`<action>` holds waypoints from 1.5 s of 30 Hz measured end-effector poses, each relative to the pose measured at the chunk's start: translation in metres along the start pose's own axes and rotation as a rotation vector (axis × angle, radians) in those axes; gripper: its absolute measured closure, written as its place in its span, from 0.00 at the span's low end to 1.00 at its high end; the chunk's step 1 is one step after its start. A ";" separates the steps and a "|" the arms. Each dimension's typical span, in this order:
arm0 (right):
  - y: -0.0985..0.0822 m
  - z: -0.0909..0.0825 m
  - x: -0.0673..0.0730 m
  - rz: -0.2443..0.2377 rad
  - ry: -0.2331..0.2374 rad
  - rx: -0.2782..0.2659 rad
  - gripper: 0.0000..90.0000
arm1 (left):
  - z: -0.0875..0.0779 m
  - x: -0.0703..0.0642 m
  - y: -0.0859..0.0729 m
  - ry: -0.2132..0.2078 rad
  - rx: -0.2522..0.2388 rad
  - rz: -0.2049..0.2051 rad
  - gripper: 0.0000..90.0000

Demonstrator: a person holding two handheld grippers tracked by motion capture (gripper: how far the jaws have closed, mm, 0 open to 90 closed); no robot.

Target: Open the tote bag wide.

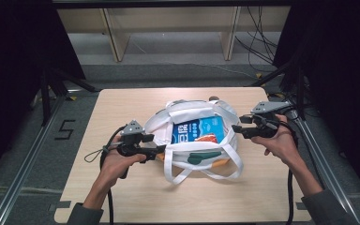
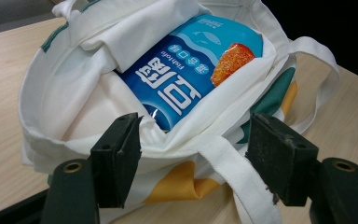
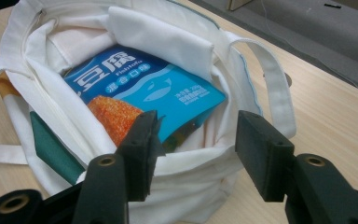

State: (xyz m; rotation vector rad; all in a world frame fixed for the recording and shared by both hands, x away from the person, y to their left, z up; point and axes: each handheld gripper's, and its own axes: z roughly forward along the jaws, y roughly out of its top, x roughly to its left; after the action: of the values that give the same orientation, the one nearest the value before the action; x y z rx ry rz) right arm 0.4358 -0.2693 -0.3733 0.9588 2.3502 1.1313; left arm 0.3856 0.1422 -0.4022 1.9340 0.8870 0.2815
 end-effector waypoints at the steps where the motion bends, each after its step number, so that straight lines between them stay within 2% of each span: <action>1: -0.001 0.000 -0.001 -0.004 -0.003 -0.011 0.53 | -0.001 0.000 -0.001 0.003 -0.002 -0.001 0.37; 4: -0.003 -0.001 0.001 0.001 -0.013 -0.028 0.50 | -0.002 0.001 -0.006 0.004 -0.004 -0.018 0.36; 5: -0.004 -0.003 0.003 0.029 -0.005 -0.011 0.49 | -0.003 0.002 -0.007 -0.002 0.003 -0.007 0.35; 6: -0.005 -0.004 0.004 0.037 0.000 -0.004 0.48 | -0.003 0.003 -0.010 0.000 0.003 -0.017 0.35; 8: -0.007 -0.003 0.003 0.022 -0.014 -0.031 0.47 | -0.003 0.004 -0.013 0.006 0.007 -0.033 0.34; 9: -0.008 -0.005 0.003 0.023 -0.005 -0.024 0.47 | -0.002 0.004 -0.014 0.012 0.005 -0.039 0.34; 10: -0.009 -0.006 0.004 0.033 -0.008 -0.024 0.46 | -0.003 0.005 -0.015 0.003 0.008 -0.040 0.34; 13: -0.013 -0.009 0.007 0.053 -0.001 -0.024 0.44 | -0.004 0.005 -0.017 0.021 -0.002 -0.039 0.34; 14: -0.014 -0.009 0.008 0.056 -0.003 -0.041 0.44 | -0.004 0.005 -0.017 0.014 0.000 -0.042 0.34; 16: -0.018 -0.011 0.010 0.055 0.004 -0.037 0.43 | -0.004 0.005 -0.018 0.014 -0.002 -0.042 0.34; 19: -0.024 -0.011 0.012 0.066 0.000 -0.041 0.42 | -0.005 0.003 -0.019 0.011 -0.001 -0.036 0.33; 20: -0.026 -0.011 0.011 0.056 0.002 -0.040 0.42 | -0.005 0.001 -0.020 0.017 -0.004 -0.040 0.33; 21: -0.027 -0.013 0.013 0.063 0.009 -0.027 0.42 | -0.005 0.000 -0.020 0.017 -0.006 -0.035 0.33; 22: -0.028 -0.012 0.014 0.071 0.004 -0.040 0.42 | -0.005 -0.001 -0.021 0.011 -0.001 -0.036 0.32; 23: -0.029 -0.012 0.014 0.058 -0.002 -0.053 0.42 | -0.006 -0.003 -0.022 0.009 -0.002 -0.034 0.32; 24: -0.029 -0.014 0.015 0.070 0.003 -0.040 0.42 | -0.007 -0.004 -0.023 0.014 -0.007 -0.035 0.32; 25: -0.030 -0.015 0.015 0.057 0.005 -0.041 0.42 | -0.008 -0.006 -0.024 0.015 -0.007 -0.030 0.32; 26: -0.032 -0.014 0.017 0.071 0.002 -0.051 0.42 | -0.008 -0.008 -0.025 0.012 -0.010 -0.035 0.32; 27: -0.032 -0.015 0.016 0.052 0.005 -0.038 0.42 | -0.009 -0.009 -0.026 0.013 -0.009 -0.023 0.32; 28: -0.034 -0.014 0.019 0.070 0.001 -0.046 0.42 | -0.009 -0.010 -0.027 0.010 -0.015 -0.024 0.32; 30: -0.036 -0.014 0.020 0.065 0.002 -0.039 0.41 | -0.010 -0.012 -0.029 0.010 -0.006 -0.016 0.32; 31: -0.036 -0.015 0.019 0.050 0.002 -0.034 0.41 | -0.010 -0.013 -0.030 0.007 -0.005 -0.017 0.32; 32: -0.038 -0.013 0.021 0.068 -0.003 -0.052 0.41 | -0.010 -0.014 -0.031 0.010 -0.012 -0.018 0.31; 33: -0.038 -0.015 0.020 0.060 0.005 -0.032 0.41 | -0.010 -0.015 -0.031 0.007 0.000 -0.016 0.31; 35: -0.041 -0.014 0.023 0.059 -0.001 -0.038 0.41 | -0.009 -0.017 -0.034 0.010 -0.004 -0.018 0.31; 36: -0.042 -0.014 0.024 0.069 -0.001 -0.048 0.41 | -0.009 -0.017 -0.035 0.000 -0.008 -0.024 0.31; 38: -0.043 -0.016 0.024 0.060 0.004 -0.037 0.40 | -0.010 -0.019 -0.037 -0.025 -0.017 -0.040 0.30; 39: -0.044 -0.017 0.025 0.073 0.004 -0.043 0.40 | -0.010 -0.020 -0.037 -0.027 -0.021 -0.041 0.29; 40: -0.045 -0.017 0.024 0.057 -0.006 -0.054 0.40 | -0.010 -0.021 -0.038 -0.014 -0.013 -0.033 0.29; 42: -0.047 -0.019 0.025 0.054 -0.004 -0.051 0.39 | -0.010 -0.022 -0.040 -0.019 -0.014 -0.031 0.29; 45: -0.053 -0.020 0.028 0.064 -0.003 -0.066 0.39 | -0.011 -0.025 -0.044 -0.016 -0.006 -0.027 0.29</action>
State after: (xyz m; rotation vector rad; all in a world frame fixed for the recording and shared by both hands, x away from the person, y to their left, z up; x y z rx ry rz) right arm 0.3821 -0.2837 -0.4031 1.0182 2.2800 1.2232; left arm 0.3415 0.1450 -0.4291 1.9145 0.9005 0.2519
